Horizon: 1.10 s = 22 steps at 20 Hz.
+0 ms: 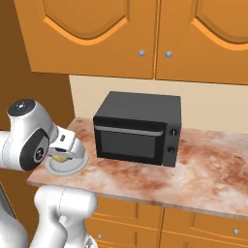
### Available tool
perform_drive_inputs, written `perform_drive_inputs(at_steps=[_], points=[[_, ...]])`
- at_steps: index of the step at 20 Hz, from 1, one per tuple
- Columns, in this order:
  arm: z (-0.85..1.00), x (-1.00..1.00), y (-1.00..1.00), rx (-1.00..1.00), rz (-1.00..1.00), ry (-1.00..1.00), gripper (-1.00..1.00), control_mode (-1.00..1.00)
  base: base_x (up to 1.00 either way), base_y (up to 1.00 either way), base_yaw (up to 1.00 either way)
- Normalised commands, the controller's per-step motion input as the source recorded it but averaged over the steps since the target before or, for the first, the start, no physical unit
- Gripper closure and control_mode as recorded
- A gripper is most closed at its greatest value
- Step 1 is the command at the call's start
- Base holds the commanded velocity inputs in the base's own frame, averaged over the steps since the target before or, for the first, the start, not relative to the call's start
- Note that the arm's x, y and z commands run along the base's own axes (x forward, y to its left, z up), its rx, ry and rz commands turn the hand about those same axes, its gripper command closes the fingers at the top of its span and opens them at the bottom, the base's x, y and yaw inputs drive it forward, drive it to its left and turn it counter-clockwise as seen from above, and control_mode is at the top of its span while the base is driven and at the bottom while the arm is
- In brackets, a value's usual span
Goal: Place the potato on the top rack of the oven.
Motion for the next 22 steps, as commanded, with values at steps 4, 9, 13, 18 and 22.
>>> perform_drive_inputs(at_steps=[4, 9, 13, 18, 22], points=[[0.0, 0.0, 0.0, 0.0, 0.0, 0.0, 1.0, -1.0, 0.0, 0.0, 0.0], [0.0, -0.09, 0.0, 0.0, 0.0, 0.0, 1.0, 1.0, -0.33, 0.0, -0.01], [0.0, 0.0, 0.0, 0.0, 0.0, 0.0, 1.0, 1.0, -1.0, 0.23, -0.02], [0.0, 0.0, 0.0, 0.0, 0.0, 0.0, 1.0, 1.0, -0.97, 0.83, 0.02], [0.0, 0.0, 0.0, 0.0, 0.0, 0.0, 1.0, 1.0, -0.57, 1.0, 0.15]])
